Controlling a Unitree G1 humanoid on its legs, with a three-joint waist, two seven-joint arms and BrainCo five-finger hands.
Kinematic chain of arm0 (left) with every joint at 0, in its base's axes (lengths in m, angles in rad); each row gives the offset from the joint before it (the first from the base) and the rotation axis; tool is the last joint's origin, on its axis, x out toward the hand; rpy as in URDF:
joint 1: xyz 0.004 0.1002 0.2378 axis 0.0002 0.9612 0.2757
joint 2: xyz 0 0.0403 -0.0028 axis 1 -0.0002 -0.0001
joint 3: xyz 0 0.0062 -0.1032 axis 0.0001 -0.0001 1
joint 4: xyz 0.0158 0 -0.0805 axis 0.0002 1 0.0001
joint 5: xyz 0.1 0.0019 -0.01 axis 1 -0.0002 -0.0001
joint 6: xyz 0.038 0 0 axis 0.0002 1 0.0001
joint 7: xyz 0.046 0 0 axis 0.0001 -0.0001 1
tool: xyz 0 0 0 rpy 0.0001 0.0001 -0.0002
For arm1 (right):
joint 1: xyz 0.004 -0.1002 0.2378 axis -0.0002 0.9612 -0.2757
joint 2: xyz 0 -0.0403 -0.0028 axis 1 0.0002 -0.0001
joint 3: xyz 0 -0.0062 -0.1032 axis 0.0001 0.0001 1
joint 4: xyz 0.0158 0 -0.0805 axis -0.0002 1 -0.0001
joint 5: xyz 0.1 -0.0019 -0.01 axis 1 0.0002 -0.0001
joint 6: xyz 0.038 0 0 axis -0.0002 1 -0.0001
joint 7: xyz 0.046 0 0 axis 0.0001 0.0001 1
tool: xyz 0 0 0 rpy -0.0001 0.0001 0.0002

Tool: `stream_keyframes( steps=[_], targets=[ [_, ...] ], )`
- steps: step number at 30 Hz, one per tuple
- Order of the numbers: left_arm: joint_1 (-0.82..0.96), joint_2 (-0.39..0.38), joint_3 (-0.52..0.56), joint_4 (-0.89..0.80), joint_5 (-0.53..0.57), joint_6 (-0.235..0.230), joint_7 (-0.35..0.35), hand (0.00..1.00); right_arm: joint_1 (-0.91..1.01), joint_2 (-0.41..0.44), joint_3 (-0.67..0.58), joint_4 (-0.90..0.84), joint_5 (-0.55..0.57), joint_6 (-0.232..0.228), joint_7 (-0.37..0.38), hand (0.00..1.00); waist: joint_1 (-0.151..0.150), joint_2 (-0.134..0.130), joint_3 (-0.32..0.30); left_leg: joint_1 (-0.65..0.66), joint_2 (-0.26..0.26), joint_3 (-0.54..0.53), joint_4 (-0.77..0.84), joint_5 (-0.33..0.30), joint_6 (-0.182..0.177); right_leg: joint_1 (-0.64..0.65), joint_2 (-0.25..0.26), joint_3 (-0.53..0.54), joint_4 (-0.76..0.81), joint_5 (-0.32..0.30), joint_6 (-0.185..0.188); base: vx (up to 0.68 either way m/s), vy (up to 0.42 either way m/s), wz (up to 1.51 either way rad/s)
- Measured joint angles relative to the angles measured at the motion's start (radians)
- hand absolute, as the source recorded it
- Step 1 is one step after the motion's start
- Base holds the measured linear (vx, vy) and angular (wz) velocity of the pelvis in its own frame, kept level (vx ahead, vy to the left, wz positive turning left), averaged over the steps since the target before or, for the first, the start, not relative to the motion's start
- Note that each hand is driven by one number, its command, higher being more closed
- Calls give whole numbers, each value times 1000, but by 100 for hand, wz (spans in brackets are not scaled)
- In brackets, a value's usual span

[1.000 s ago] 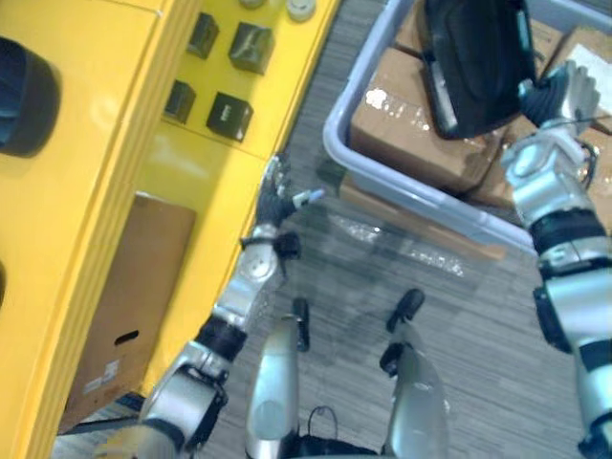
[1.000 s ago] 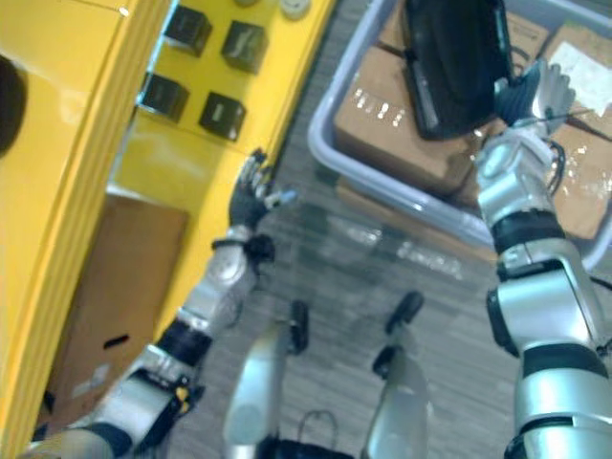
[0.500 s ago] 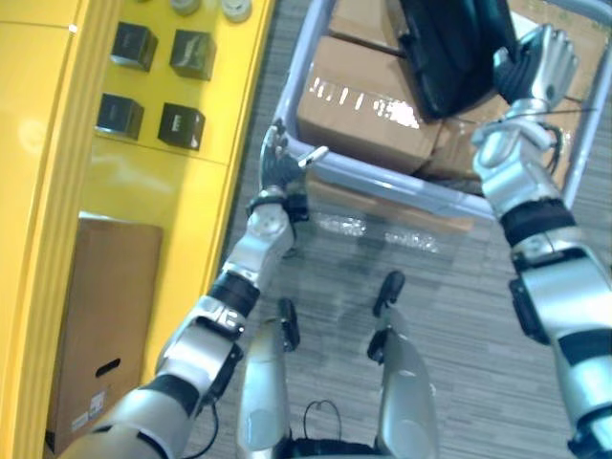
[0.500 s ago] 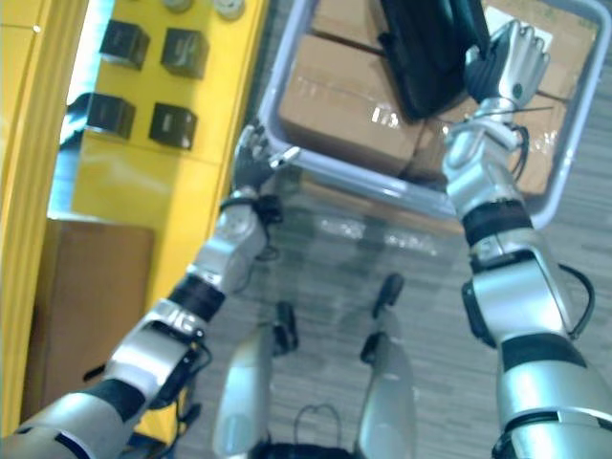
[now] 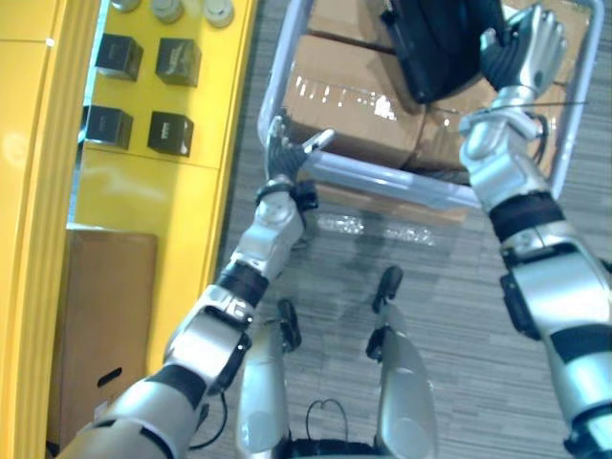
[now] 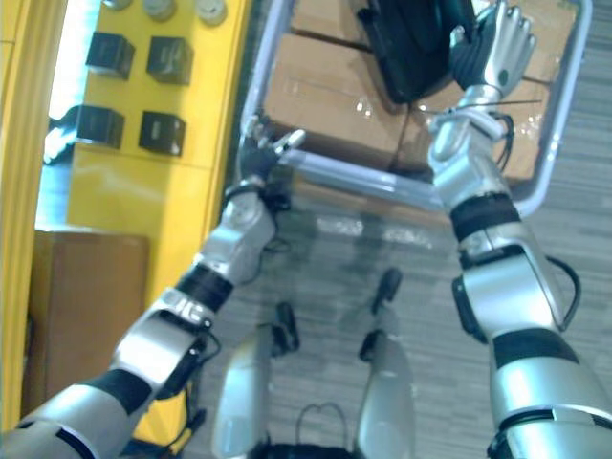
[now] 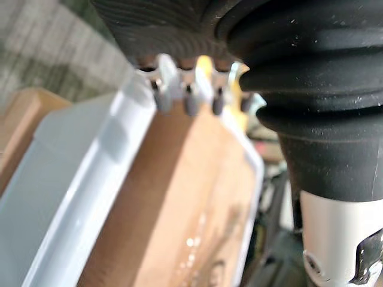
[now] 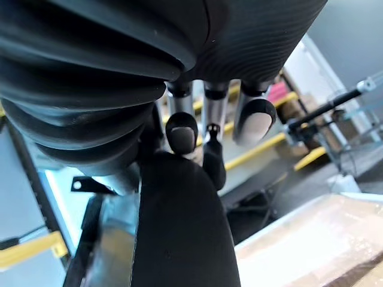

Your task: Walk over and take plastic housings, then place them on the shelf

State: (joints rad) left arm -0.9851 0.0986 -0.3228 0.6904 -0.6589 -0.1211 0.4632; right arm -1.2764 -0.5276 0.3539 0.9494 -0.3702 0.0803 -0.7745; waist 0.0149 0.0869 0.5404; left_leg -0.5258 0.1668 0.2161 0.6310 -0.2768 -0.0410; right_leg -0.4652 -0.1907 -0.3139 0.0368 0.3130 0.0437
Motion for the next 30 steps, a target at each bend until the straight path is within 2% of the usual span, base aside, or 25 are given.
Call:
stream_keyframes(
  steps=[4, 11, 15, 17, 18, 20, 22, 26, 30],
  targets=[
    [-1, -5, 1, 0, -76, -15, -16, 0, -4, 2, 0, -6, -12, -22, -33, 100, -3, 0, 0, 0, -1, 0, -2, 0, 0, 0, 0, 0, 0, 0, 0, -73, 45, 0],
    [-6, -10, 32, 0, -221, -40, -67, 0, -4, 25, 0, -105, -47, -53, -36, 100, -19, -3, -2, 33, -2, 11, -12, 0, 0, 22, 0, 13, -5, 2, 1, -78, 52, -3],
    [-7, -12, 43, -1, -287, -91, -140, 0, 15, 35, 1, -159, -63, -82, -36, 100, -39, -5, -2, 81, -6, 16, -32, 0, 0, 73, 1, 13, -33, 7, 5, -70, 58, -2],
    [-8, -12, 43, -4, -289, -127, -171, 0, 27, 39, 1, -169, -76, -105, -36, 100, -47, -9, -4, 97, -6, 21, -39, -1, -1, 87, 2, 14, -42, 7, 5, -74, 62, -6],
    [-10, -11, 45, -5, -303, -156, -183, 0, 46, 41, 1, -191, -77, -116, -36, 100, -48, -19, -6, 108, -7, 32, -47, 0, -2, 93, 3, 16, -51, 7, 5, -64, 56, -12],
    [-15, -9, 48, -6, -315, -196, -187, 0, 65, 49, 2, -199, -77, -133, -36, 100, -58, -26, -6, 124, -7, 39, -54, 0, -2, 104, 3, 17, -55, 8, 6, -58, 56, -10],
    [-24, -9, 52, -31, -311, -253, -159, 0, 91, 52, 2, -200, -77, -144, -36, 100, -67, -32, -5, 144, -7, 42, -64, 0, -4, 119, 4, 18, -59, 12, 5, -51, 73, -3],
    [-46, -2, 87, -57, -304, -259, -160, 0, 105, 55, 3, -200, -77, -149, -36, 100, -82, -32, -6, 178, -8, 42, -75, -1, -5, 152, 6, 17, -70, 12, 6, -40, 85, 1],
    [-45, -2, 83, -75, -303, -254, -157, 0, 105, 58, 5, -202, -78, -192, -36, 100, -85, -41, -10, 196, -10, 46, -83, -2, -7, 169, 7, 20, -81, 13, 7, -55, 92, -1]
  ],
)
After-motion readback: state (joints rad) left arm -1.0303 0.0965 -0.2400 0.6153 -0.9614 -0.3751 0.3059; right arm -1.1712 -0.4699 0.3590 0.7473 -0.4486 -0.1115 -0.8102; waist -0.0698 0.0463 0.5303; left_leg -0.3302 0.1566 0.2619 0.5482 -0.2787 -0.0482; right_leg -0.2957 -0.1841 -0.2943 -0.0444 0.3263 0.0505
